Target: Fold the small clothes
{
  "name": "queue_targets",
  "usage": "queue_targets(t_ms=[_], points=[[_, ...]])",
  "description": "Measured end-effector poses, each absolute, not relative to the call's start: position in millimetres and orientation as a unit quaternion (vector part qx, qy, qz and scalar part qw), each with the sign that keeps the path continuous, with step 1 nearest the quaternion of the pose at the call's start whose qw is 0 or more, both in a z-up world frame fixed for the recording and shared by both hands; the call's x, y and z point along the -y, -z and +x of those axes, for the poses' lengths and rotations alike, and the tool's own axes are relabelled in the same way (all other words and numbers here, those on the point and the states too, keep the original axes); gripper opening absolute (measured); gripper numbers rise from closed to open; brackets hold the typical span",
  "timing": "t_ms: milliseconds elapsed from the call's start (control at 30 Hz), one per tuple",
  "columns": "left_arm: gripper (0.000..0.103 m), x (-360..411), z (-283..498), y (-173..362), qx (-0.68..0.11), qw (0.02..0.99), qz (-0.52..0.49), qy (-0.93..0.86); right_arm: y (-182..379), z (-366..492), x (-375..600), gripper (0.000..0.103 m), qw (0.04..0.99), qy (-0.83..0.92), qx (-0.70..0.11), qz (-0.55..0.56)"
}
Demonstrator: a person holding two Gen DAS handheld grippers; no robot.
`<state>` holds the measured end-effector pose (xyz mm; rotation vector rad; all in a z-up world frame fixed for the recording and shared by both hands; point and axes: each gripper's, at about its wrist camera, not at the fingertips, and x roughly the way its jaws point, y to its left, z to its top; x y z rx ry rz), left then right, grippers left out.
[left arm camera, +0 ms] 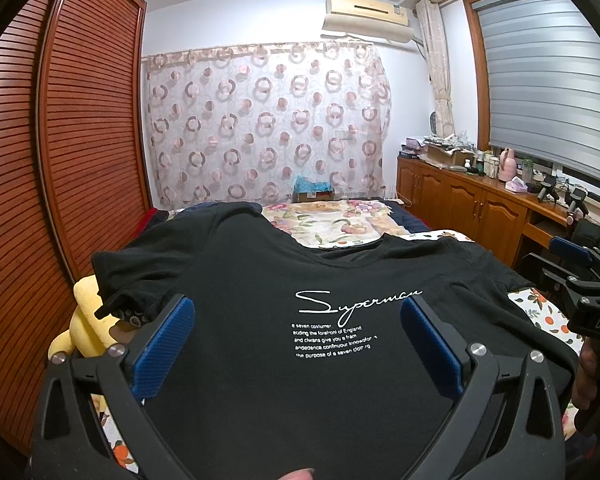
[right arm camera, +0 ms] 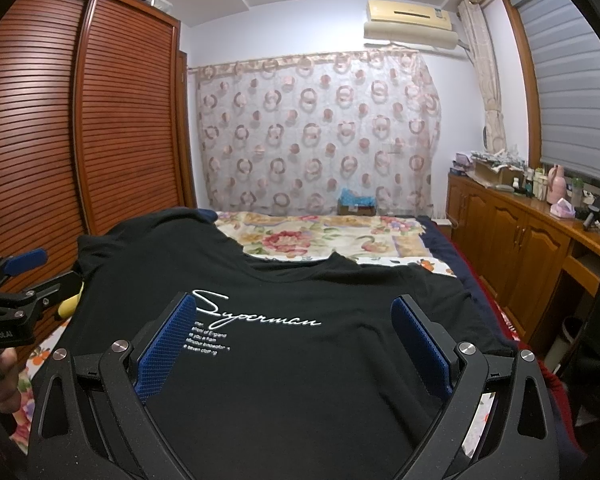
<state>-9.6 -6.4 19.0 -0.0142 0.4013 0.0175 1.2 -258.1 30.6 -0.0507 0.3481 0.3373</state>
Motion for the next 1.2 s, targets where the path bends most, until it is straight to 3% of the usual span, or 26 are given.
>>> queue_targets(t_ms=[333, 900, 1067, 1200], points=[[0.103, -15.7, 11.2, -3.7, -0.225, 0.974, -0.01, -0.003, -34.7, 9.0, 234.4, 0.1, 0.961, -0.197, -0.188, -0.035], [0.103, -118.5, 60.6, 8.2, -0.266, 0.963, -0.039, -0.032, -4.9, 86.2, 203.3, 0.1, 0.933, -0.266, -0.237, -0.054], [0.099, -153.0, 70.6, -0.4, -0.265, 0.962, -0.057, -0.041, 4.6, 112.9, 182.7, 0.1, 0.92, -0.288, -0.259, -0.062], [0.087, -182.7, 83.7, -3.2, -0.272, 0.958, -0.062, -0.058, 10.5, 128.9, 167.8, 0.1, 0.91, -0.305, -0.271, -0.072]])
